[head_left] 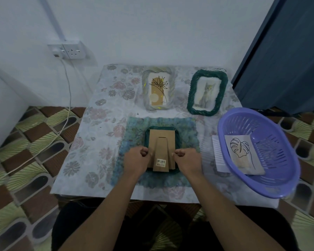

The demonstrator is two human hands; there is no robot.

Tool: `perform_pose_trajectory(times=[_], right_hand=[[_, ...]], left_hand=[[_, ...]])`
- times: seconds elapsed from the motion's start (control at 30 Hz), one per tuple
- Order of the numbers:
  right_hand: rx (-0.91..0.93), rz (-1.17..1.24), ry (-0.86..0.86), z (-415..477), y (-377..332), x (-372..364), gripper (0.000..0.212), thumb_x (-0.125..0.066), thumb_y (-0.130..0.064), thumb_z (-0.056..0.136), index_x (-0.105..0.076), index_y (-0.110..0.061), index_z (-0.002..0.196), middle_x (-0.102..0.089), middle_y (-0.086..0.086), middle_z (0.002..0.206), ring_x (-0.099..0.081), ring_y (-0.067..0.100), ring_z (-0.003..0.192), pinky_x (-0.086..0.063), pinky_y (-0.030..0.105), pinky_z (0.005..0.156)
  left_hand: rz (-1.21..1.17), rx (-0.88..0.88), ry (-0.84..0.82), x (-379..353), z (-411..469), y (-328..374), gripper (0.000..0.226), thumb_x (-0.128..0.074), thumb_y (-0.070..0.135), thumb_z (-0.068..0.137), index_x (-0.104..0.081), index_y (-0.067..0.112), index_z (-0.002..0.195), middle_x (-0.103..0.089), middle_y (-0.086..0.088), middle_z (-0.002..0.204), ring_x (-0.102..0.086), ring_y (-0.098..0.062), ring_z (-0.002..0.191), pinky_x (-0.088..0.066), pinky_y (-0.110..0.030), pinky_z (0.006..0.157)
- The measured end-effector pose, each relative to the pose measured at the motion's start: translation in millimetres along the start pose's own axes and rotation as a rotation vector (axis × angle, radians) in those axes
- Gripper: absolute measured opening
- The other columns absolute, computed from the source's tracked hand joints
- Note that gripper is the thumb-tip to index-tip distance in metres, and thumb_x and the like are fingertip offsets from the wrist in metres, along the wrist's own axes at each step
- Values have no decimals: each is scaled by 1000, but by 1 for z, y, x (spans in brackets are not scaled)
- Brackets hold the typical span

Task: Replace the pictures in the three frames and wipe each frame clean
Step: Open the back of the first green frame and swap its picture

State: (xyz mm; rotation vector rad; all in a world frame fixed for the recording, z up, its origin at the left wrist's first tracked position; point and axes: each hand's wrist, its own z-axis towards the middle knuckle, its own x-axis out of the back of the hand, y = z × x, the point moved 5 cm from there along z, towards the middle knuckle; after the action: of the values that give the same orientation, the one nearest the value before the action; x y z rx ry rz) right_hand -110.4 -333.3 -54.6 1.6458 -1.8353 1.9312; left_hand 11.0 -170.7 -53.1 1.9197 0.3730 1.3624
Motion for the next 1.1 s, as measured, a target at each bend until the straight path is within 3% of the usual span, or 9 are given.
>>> perform_pose_trajectory(times=[0.2,0.4,0.5,0.6,0.73,0.83,0.97,1.03,1.1], right_hand=[[19,-9,38,-1,3,-3,25,-71,-23,91,-76,-11,112,-76,6,108,-70,15,98,-51,19,76],[19,-38,45,-1,3,-3,23,-70,-26,92,-77,-14,111,-76,4,105,-71,14,94,-50,18,74],[21,-37,46,0,3,-4,24,-70,-26,92,-76,-15,112,-76,4,106,-70,14,96,-52,21,77],[22,-46,49,0,3,-3,25,-69,-26,92,-76,-15,114,-76,4,108,-70,15,97,-53,22,80],[10,-18,52,0,3,-4,27,-69,-26,92,-75,-15,116,-76,5,110,-70,18,98,-58,29,84],[4,-32,41,2,4,-5,27,-70,-27,91,-75,-16,115,-76,4,109,-71,17,97,-58,29,84],[-8,-42,20,3,2,-4,25,-68,-29,91,-76,-17,112,-76,1,106,-70,14,94,-54,23,77],[-6,-37,23,3,1,-3,28,-65,-26,92,-71,-17,118,-73,2,108,-66,15,93,-49,23,73],[6,-23,22,6,-2,-3,36,-62,-22,91,-64,-17,127,-67,4,111,-59,15,91,-47,26,75]], left_hand=[[4,-37,13,1,-3,4,21,-68,22,92,-76,9,105,-75,-5,100,-58,-4,80,-35,-4,57],[27,-64,18,1,-5,6,17,-68,17,91,-78,6,98,-73,-5,84,-57,-6,72,-42,-14,57],[43,-71,22,1,-6,7,18,-68,18,91,-77,3,93,-72,-6,80,-57,-9,70,-47,-22,64],[35,-61,21,2,-6,9,15,-68,18,91,-78,8,95,-75,-6,89,-58,-8,72,-45,-19,66],[28,-69,6,1,-7,8,13,-68,17,91,-72,20,79,-68,-3,76,-59,-11,72,-45,-21,66],[39,-64,17,1,-7,5,16,-67,19,92,-78,6,92,-75,-7,89,-58,-8,72,-46,-21,66],[48,-72,19,0,-7,6,19,-66,23,93,-77,13,104,-75,-2,96,-66,-12,83,-42,-17,67],[51,-75,24,-3,-4,4,17,-63,24,94,-76,13,94,-72,-3,86,-62,-15,76,-44,-23,65],[58,-31,43,-6,0,1,20,-61,28,94,-73,14,101,-69,-7,93,-61,-21,89,-51,-35,75]])
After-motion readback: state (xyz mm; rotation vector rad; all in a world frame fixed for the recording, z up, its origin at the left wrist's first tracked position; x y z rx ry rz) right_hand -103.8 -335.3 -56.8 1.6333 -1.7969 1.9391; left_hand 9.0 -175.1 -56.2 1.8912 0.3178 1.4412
